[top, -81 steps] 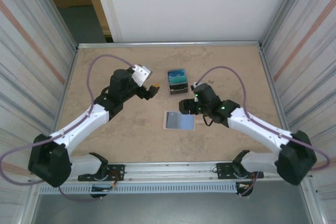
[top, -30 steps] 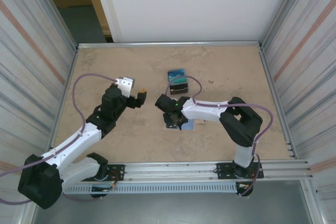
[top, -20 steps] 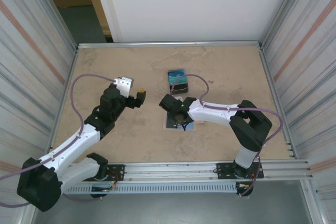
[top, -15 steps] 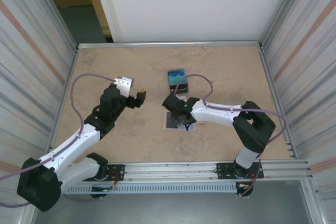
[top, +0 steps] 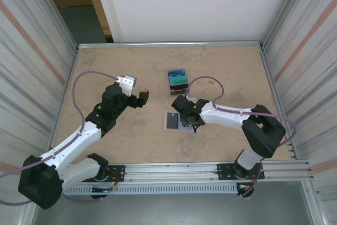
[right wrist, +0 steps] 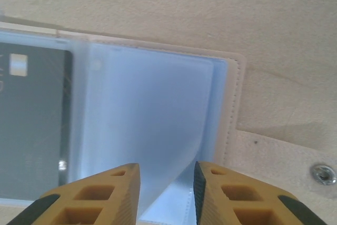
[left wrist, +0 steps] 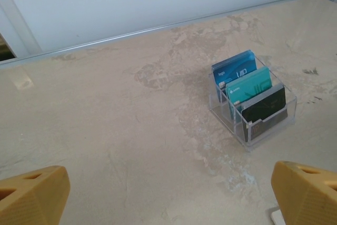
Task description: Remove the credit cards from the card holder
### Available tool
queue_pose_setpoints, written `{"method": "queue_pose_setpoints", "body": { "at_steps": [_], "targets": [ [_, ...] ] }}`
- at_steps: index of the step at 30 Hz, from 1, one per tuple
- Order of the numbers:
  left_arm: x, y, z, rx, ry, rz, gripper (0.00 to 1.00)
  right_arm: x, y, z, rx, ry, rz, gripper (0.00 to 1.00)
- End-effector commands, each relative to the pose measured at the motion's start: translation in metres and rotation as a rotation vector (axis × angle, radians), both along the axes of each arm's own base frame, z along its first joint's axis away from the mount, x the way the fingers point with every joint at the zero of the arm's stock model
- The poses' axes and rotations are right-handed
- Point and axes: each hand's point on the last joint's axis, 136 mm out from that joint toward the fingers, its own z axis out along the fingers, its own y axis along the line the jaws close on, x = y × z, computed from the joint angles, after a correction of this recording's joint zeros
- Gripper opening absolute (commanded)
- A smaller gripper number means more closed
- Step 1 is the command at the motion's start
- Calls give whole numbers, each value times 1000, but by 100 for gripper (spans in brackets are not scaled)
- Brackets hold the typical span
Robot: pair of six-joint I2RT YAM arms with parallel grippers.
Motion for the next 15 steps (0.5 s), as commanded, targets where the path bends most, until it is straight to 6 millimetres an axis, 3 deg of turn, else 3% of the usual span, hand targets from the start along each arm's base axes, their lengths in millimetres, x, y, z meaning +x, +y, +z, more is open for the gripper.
{"method": "queue_pose_setpoints", "body": {
  "at_steps": [1, 9, 15],
  "targets": [
    [-4, -15, 2, 6, 12, -46, 99, 2, -8, 2, 22, -13, -49, 33],
    [-23, -53, -17, 211, -27, -146, 99, 3, -11, -10, 51, 10, -54, 32],
    [-25, -59, -29, 261, 2, -140, 99, 6, -20, -19, 53, 26, -64, 27]
  ]
}}
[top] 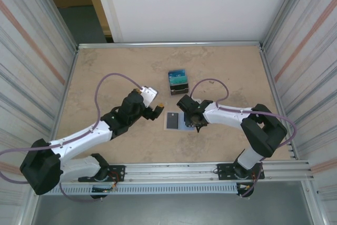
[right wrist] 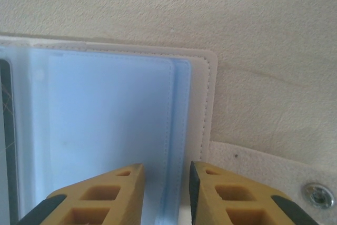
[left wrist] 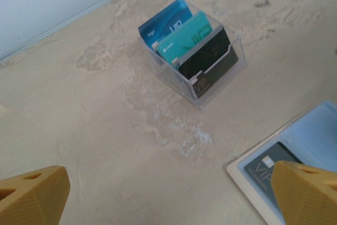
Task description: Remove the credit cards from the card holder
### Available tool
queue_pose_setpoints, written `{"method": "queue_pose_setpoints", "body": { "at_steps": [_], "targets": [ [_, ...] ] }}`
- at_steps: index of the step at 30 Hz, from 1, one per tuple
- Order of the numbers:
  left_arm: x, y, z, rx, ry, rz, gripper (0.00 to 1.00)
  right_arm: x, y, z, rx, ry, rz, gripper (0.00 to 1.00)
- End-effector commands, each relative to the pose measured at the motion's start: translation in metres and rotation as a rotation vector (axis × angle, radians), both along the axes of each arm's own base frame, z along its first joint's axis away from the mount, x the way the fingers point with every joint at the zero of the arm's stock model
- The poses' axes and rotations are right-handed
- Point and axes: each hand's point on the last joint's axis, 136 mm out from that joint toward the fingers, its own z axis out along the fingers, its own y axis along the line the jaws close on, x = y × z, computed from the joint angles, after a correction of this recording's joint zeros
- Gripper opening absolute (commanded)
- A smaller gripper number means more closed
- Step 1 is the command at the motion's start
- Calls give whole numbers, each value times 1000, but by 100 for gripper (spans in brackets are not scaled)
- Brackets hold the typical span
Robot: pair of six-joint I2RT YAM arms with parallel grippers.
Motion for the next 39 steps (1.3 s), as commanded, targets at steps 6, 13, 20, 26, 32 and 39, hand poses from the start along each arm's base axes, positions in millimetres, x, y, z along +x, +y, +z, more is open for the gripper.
{"method": "queue_pose_setpoints", "body": {
  "at_steps": [6, 13, 20, 26, 32, 39],
  "targets": [
    [10, 6, 9, 6, -33, 71, 99, 9, -10, -1, 13, -3, -6, 26],
    [6, 6, -2, 25, -5, 78, 99, 13, -13, 16, 24, -24, 0, 30],
    [-10, -14, -34, 151, 0, 23, 99, 13, -13, 53, 94, -95, -8, 33],
    [-10, -33, -55, 104, 61, 12, 99, 13, 11, 70, 309, -76, 22, 30],
    [-3, -44, -81, 139, 113, 12, 99, 11, 39, 65, 493, -9, 70, 26],
    [-1, -51, -97, 178, 133, -9, 98, 11, 51, 47, 521, 50, 85, 23]
  ]
}}
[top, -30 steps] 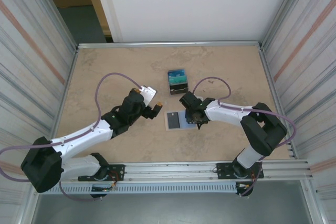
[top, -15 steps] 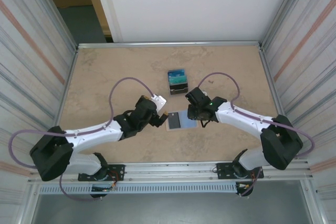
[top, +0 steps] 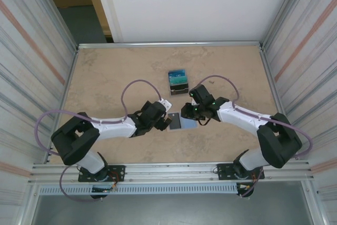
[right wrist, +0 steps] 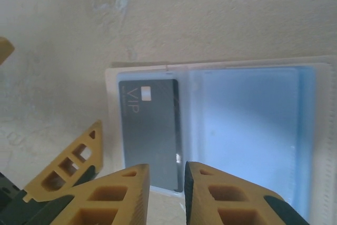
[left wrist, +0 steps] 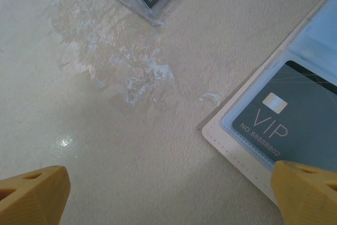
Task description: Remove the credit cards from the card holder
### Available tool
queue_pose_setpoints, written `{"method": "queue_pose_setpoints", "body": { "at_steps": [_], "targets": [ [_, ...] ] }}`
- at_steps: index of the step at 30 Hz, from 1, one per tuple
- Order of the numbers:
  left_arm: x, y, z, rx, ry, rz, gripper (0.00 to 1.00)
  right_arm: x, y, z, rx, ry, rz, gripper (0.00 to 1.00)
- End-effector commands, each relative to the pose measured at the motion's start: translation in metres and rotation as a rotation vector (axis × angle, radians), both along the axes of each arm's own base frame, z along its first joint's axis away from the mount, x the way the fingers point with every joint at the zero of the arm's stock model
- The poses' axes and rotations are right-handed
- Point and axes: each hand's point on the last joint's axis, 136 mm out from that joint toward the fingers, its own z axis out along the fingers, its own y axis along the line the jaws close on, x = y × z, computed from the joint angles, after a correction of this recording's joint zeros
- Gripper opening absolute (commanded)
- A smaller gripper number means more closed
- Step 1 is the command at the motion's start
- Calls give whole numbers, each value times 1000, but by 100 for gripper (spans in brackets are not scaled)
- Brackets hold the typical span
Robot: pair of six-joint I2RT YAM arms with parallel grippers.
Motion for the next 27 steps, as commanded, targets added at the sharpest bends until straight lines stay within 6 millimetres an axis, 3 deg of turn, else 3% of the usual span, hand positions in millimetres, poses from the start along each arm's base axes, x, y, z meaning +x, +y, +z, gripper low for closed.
{"method": "queue_pose_setpoints", "body": {
  "at_steps": [1, 12, 27],
  "targets": [
    [8, -15, 12, -51, -29, -9, 98, -2, 8, -8, 44, 43, 10, 22],
    [8, -22, 12, -69, -21, -26, 98, -4, 13, -33, 51, 110, 12, 17],
    [7, -18, -7, -16, 18, -16, 99, -7, 11, -52, 75, 169, -8, 15]
  ]
}}
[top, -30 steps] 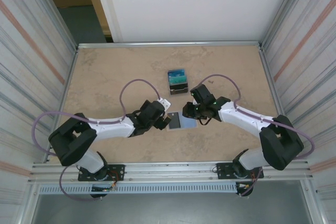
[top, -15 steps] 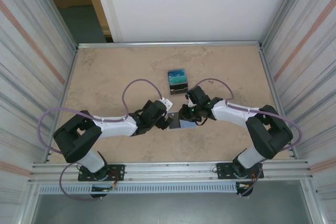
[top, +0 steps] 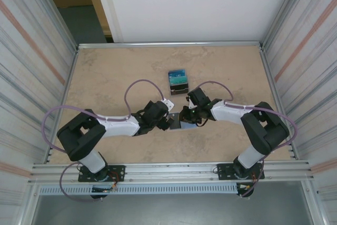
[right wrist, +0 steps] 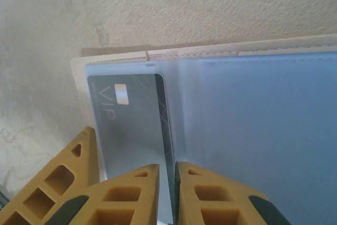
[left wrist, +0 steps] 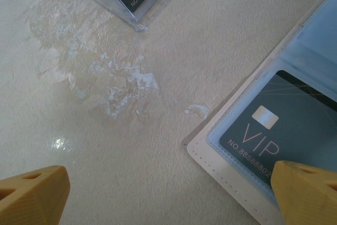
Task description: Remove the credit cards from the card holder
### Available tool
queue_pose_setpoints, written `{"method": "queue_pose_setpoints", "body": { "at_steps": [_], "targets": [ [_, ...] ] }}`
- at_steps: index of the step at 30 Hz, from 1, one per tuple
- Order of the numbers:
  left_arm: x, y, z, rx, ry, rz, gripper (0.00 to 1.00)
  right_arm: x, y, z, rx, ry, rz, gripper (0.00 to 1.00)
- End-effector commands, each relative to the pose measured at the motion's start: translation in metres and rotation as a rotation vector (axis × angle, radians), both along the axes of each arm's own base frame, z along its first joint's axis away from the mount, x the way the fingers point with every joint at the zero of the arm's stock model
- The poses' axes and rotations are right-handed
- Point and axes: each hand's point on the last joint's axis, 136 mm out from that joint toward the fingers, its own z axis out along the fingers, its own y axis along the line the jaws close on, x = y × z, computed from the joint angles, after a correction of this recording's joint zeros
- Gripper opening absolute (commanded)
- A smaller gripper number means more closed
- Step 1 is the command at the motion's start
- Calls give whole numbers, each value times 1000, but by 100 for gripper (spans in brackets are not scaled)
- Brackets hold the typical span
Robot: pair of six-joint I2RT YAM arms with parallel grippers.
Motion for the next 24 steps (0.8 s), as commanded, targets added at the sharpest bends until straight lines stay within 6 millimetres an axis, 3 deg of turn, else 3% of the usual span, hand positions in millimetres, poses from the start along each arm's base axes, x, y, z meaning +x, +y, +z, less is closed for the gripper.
{"method": "queue_pose_setpoints", "body": {
  "at_steps": [1, 24],
  "targets": [
    [2, -6, 1, -6, 4, 0, 99, -3, -2, -9, 8, 38, -17, 15],
    [-7, 6, -15, 78, 57, -9, 99, -8, 2, -16, 119, 87, -36, 16]
  ]
}}
